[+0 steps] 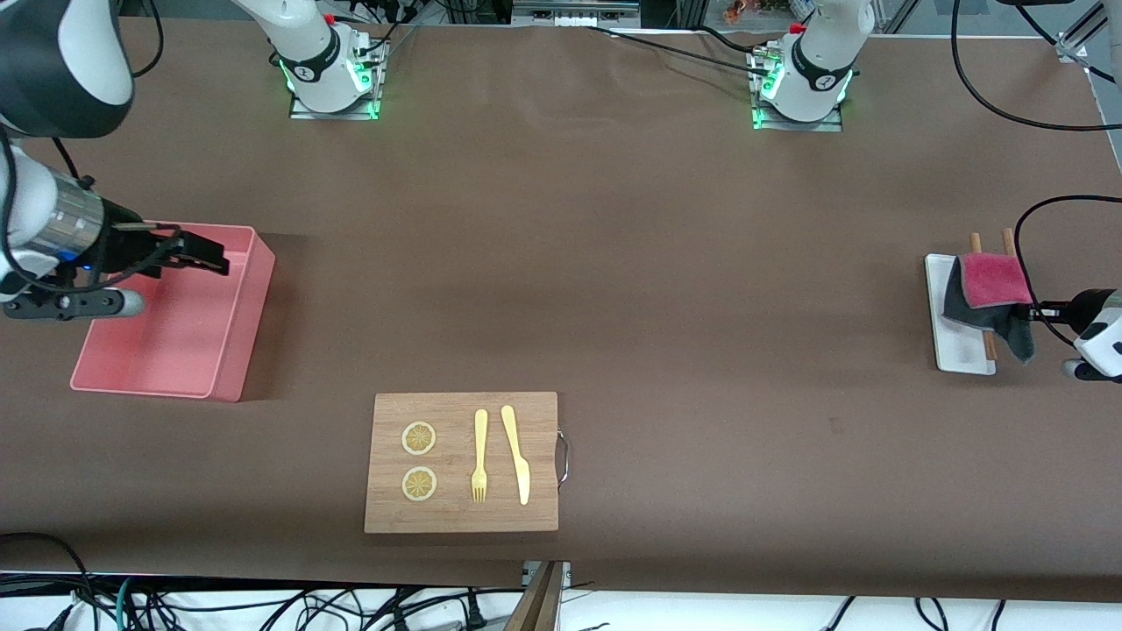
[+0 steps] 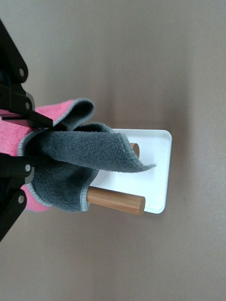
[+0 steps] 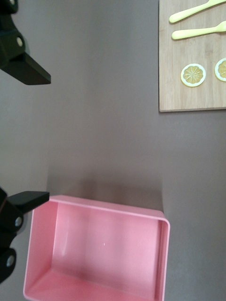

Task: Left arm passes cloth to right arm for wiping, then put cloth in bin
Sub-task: 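Lift the cloth off the holder with the left gripper while the right gripper advances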

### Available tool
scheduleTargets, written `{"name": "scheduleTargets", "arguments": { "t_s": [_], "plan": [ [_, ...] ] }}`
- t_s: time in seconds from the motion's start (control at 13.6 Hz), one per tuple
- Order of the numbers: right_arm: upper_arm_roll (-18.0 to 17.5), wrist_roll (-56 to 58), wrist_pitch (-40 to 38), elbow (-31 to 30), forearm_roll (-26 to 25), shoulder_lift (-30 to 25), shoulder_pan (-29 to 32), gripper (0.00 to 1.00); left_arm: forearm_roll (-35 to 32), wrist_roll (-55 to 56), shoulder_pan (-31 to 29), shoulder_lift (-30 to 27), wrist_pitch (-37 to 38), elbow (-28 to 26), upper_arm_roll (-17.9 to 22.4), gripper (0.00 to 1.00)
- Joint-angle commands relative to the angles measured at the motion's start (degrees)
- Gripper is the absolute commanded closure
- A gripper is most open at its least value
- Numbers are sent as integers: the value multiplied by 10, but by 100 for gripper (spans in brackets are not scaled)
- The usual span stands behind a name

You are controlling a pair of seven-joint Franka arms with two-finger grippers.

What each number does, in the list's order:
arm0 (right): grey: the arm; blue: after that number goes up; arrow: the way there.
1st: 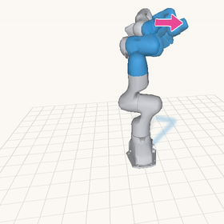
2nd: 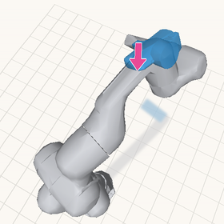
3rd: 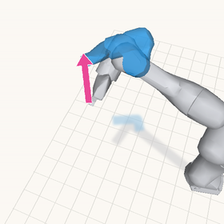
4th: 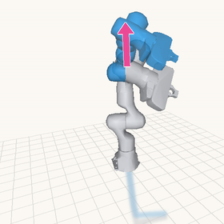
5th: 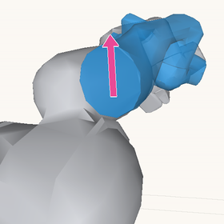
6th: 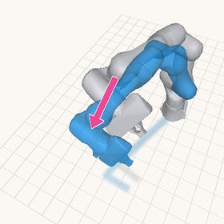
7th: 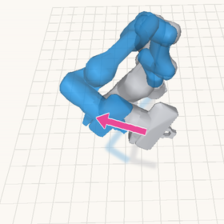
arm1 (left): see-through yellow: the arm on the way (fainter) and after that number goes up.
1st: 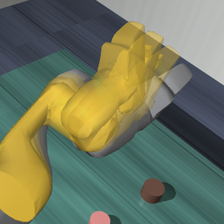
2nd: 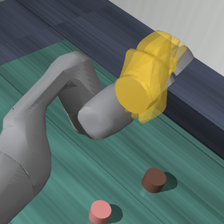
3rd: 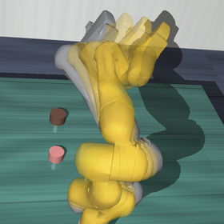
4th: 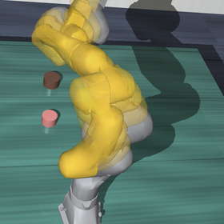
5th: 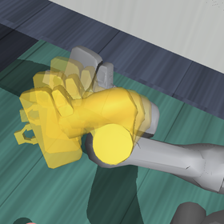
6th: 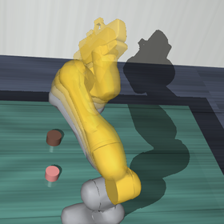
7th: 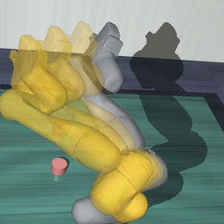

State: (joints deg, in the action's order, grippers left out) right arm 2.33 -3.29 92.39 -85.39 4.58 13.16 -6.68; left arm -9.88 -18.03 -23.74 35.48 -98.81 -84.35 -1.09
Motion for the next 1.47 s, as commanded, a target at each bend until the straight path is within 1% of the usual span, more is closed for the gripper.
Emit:
{"name": "scheduleTargets", "arguments": {
  "t_s": [0.0, 0.22, 0.29, 0.37, 0.51, 0.59, 0.95, 1.1, 1.17, 1.39],
  "plan": [
    [2, -51, 16, 3, 10, 9, -26, 0, 12, -17, -3, -1, 24, 13, -1, 75],
    [2, -104, 37, 3, 10, 18, -54, 0, 12, -17, -1, -1, 26, 14, -1, 78],
    [2, -116, 42, 3, 11, 20, -62, 0, 18, -17, -1, -1, 27, 15, -1, 81],
    [2, -124, 46, 4, 12, 24, -65, 0, 21, -17, 0, -2, 27, 16, -1, 87],
    [2, -145, 55, 4, 49, 31, -71, 0, 21, -17, 3, -1, 27, 16, -1, 100],
    [2, -152, 56, 3, 61, 35, -73, 0, 21, -17, 4, -1, 27, 16, -1, 100],
    [2, -194, 87, 4, 64, 47, -97, 0, 22, -17, 4, -4, 29, 17, -1, 100],
    [2, -224, 96, 3, 64, 50, -112, 0, 36, -15, 4, -8, 51, 23, -3, 100],
    [2, -239, 97, 3, 64, 55, -119, 0, 49, -15, 4, -15, 66, 30, -3, 100],
    [2, -276, 124, 3, 64, 68, -138, 0, 85, -10, 10, -18, 152, 96, -4, 100]
  ]
}}
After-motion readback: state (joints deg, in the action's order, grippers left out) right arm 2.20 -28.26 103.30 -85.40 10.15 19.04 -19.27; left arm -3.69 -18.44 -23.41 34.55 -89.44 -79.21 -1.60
